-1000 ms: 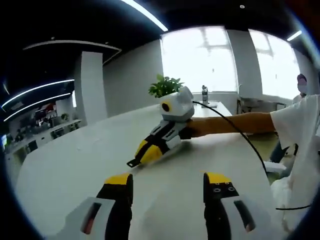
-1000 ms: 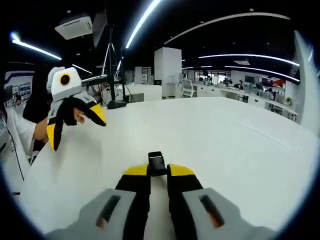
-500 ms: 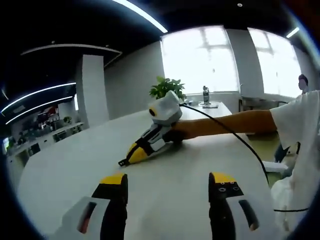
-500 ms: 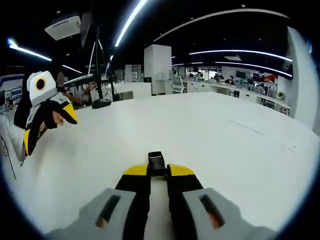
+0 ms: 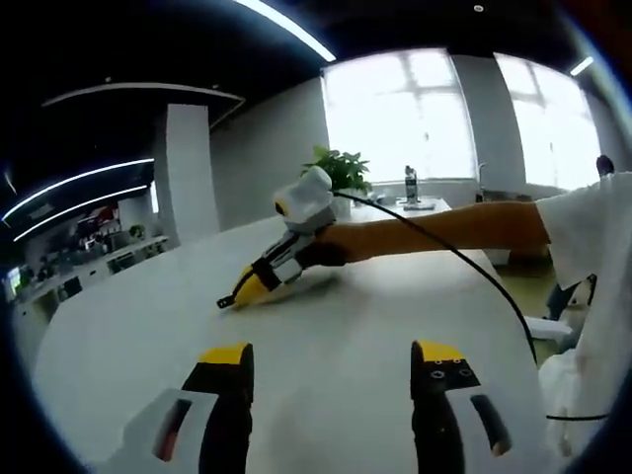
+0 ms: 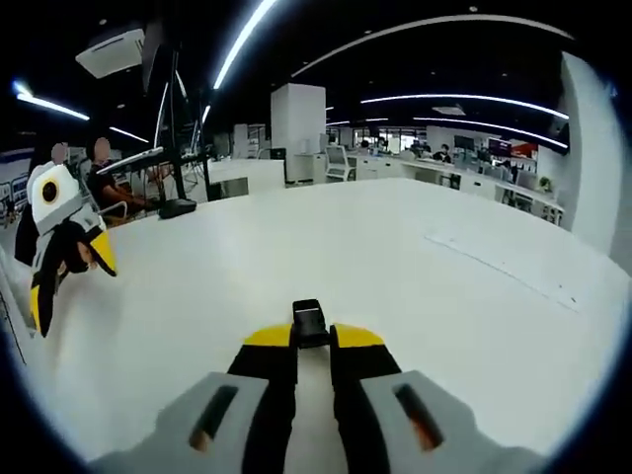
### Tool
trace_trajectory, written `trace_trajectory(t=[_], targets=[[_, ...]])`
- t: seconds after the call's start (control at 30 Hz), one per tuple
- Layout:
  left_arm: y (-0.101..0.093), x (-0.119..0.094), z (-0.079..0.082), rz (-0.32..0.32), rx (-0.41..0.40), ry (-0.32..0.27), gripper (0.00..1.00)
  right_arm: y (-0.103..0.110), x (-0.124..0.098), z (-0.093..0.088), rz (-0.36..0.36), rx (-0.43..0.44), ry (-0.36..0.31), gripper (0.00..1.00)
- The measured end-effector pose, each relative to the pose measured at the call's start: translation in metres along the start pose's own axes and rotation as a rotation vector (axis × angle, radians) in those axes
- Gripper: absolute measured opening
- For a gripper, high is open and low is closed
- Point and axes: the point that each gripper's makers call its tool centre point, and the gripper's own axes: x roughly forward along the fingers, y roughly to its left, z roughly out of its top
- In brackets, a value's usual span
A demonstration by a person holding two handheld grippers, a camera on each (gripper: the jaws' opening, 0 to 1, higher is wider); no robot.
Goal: Snap the two parts of the plastic buckle together until the buckle closes and remains connected.
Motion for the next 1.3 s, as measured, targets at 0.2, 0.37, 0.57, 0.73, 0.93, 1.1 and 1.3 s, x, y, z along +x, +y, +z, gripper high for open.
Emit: trace_trajectory(t=[0.2, 0.37, 0.57, 0.73, 0.93, 1.1, 1.3], targets=[[0.004, 0.000, -0.004, 0.034, 0.004, 0.003, 0.65, -0.003, 0.002, 0.000, -0.004, 0.014, -0.004, 0.11], [0.004, 0.002, -0.009, 0.039, 0.007, 0.020, 0.67, -0.005, 0.006, -0.004, -0.004, 0.008, 0.020, 0.11], [0.002, 0.003, -0.013, 0.041, 0.014, 0.028, 0.67, -0.001, 0.009, -0.002, 0.016, 0.006, 0.016, 0.11], [-0.001, 0.003, -0.012, 0.030, -0.002, 0.010, 0.68, -0.003, 0.010, -0.005, 0.013, 0.006, 0.030, 0.11], [-0.002, 0.001, -0.011, 0.031, -0.016, -0.006, 0.69, -0.006, 0.011, -0.006, 0.003, 0.016, 0.020, 0.11], [0.000, -0.001, -0.008, 0.042, -0.022, -0.018, 0.69, -0.005, 0.011, -0.005, -0.016, 0.003, 0.023, 0.21], [0.019, -0.006, -0.005, 0.120, -0.089, -0.053, 0.70, 0.002, 0.005, 0.001, -0.023, -0.016, 0.006, 0.26]])
